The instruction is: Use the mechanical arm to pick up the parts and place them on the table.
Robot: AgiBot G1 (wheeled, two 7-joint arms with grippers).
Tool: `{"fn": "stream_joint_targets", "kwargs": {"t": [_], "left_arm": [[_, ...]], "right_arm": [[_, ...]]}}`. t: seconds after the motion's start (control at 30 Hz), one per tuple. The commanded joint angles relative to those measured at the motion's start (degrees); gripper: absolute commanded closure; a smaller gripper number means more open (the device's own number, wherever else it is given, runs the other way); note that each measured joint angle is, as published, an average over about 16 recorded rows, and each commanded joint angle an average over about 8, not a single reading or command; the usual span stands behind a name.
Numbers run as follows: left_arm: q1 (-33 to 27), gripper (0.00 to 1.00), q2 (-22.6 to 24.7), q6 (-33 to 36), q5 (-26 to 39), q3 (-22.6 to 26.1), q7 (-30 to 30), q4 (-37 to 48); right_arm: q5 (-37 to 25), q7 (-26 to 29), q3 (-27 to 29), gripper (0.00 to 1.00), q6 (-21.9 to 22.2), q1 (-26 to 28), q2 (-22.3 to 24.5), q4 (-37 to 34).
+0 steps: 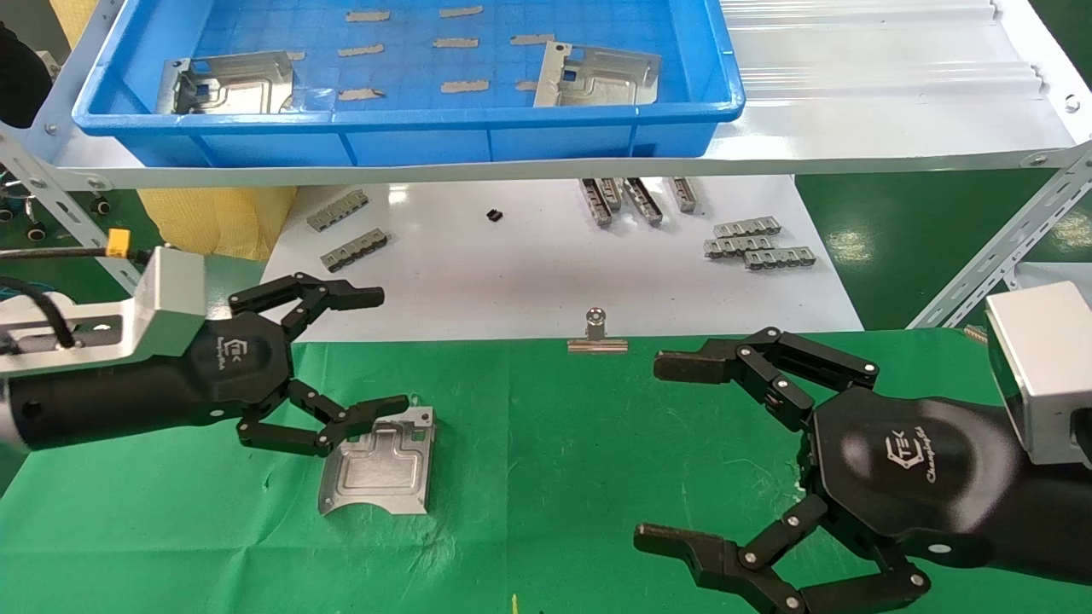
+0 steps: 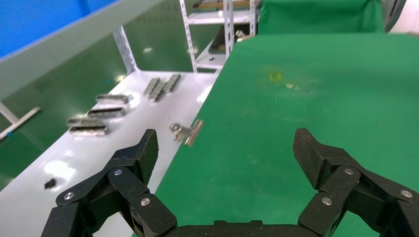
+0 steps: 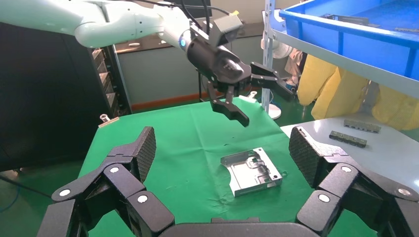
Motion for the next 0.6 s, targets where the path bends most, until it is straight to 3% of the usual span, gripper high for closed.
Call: {"fn": "stream_joint_targets", "kwargs": {"t": [0.03,0.6], "left_arm": [[1.4,0.00,-0.8,-0.2,-1.0,-0.8,-1.7,-2.6],[12.9,0.00,-7.2,-1.5,-9.4,-7.9,-15.5,-24.0]], "right_arm": [[0.0,0.0,0.0,0.00,0.0,0.0,0.0,0.0],[0.0,0.0,0.0,0.00,0.0,0.0,0.0,0.0]]}}
